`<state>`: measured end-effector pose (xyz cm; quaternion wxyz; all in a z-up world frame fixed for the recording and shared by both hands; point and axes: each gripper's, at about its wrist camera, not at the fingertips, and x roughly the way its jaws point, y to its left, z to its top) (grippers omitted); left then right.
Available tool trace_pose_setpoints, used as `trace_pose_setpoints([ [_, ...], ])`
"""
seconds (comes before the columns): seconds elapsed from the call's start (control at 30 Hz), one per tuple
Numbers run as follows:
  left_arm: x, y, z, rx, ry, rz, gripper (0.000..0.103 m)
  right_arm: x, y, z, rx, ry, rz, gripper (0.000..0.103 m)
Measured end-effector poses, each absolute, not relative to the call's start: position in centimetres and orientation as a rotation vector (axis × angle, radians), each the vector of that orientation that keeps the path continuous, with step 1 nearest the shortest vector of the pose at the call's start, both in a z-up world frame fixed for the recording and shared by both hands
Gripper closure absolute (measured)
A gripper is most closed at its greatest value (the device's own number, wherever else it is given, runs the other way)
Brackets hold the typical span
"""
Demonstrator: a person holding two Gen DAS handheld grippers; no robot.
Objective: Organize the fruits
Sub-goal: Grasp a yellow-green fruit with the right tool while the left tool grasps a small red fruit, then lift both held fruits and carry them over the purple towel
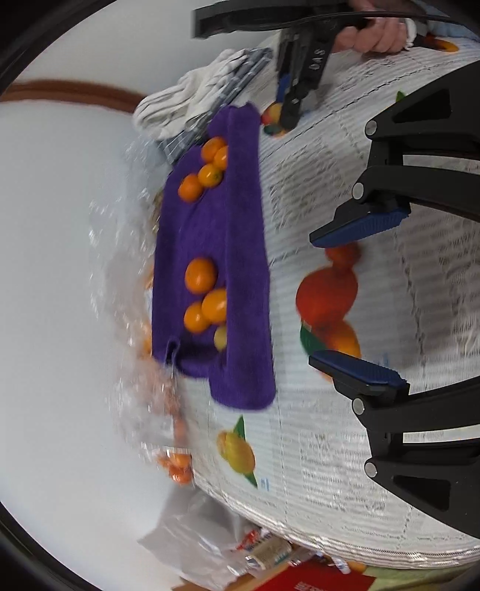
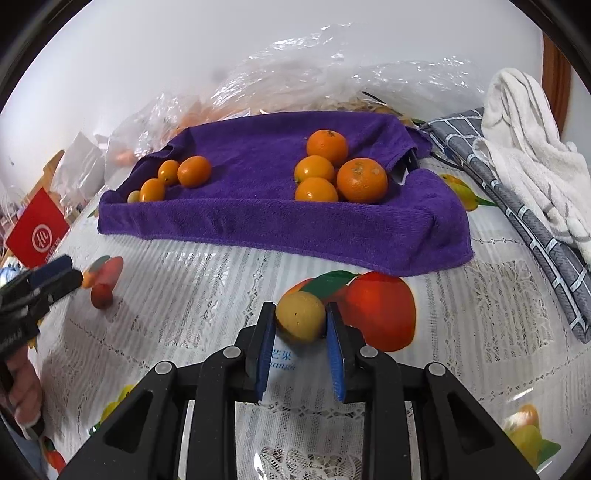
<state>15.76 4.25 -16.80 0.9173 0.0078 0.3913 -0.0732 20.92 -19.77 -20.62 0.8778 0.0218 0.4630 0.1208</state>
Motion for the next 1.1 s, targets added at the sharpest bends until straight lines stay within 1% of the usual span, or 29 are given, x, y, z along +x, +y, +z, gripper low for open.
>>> trace_pose_setpoints([
  [0.27,16.7,1.7,-18.0,0.079,0.878,-0.188,0.047,21.0,-19.3,-20.6,0.007,0.974,0.241,0.076],
  [0.37,16.6,1.9,-18.1,0.07,0.885,-0.183,0.051,21.0,-19.4,-20.6,0.015,0.973,0.241,0.076],
  [0.47,16.8,2.3,-18.2,0.054,0.896,-0.176,0.06,21.0,-19.4,-20.7,0.015,0.971,0.241,0.076],
  [0.6,16.9,2.4,-18.3,0.042,0.904,-0.176,0.076,21.0,-19.4,-20.7,0.019,0.971,0.242,0.076],
  [0.67,16.8,2.5,-18.2,0.036,0.897,-0.183,0.08,21.0,-19.5,-20.6,0.027,0.97,0.244,0.076],
  [0.8,16.6,2.6,-18.0,0.033,0.881,-0.189,0.083,21.1,-19.7,-20.6,0.038,0.968,0.242,0.076],
  [1.1,16.6,2.3,-18.0,0.04,0.889,-0.2,0.083,21.0,-19.8,-20.4,0.047,0.958,0.235,0.076],
])
